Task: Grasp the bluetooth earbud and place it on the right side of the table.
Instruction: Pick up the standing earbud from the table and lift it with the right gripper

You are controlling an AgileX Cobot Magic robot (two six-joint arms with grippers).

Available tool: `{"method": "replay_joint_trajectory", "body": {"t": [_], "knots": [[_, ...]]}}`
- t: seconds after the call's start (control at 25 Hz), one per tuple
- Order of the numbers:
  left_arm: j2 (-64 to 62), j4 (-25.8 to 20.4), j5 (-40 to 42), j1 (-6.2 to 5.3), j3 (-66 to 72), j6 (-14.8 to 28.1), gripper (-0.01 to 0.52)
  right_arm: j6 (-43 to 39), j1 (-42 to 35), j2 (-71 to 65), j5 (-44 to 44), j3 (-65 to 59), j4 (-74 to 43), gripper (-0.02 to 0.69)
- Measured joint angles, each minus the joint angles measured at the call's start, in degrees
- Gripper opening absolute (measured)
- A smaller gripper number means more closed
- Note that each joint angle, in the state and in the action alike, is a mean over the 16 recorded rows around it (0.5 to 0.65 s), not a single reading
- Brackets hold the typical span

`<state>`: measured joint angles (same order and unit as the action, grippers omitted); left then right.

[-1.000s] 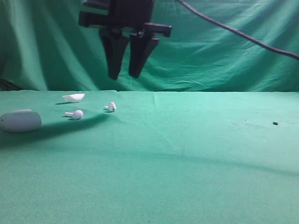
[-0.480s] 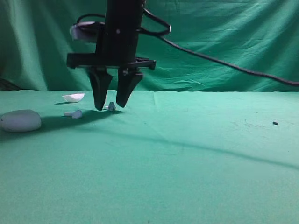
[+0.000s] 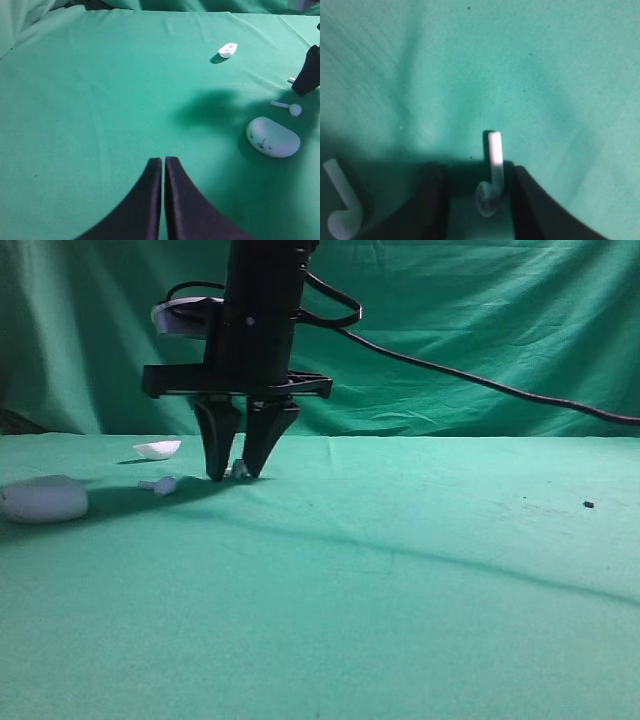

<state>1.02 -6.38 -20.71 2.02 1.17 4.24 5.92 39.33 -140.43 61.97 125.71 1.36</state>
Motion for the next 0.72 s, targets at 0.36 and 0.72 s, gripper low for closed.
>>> {"method": "replay_joint_trajectory", "body": {"t": [0.36,0.72], "knots": [[0.0,0.0,0.0,0.00,0.0,0.0,0.000,-0.2,-0.7,3.5,1.8,0.0,-1.2,0.087],[0.0,0.0,0.0,0.00,0.0,0.0,0.000,-2.6,-5.4,15.5,7.1,-0.3,-3.1,0.088]]}}
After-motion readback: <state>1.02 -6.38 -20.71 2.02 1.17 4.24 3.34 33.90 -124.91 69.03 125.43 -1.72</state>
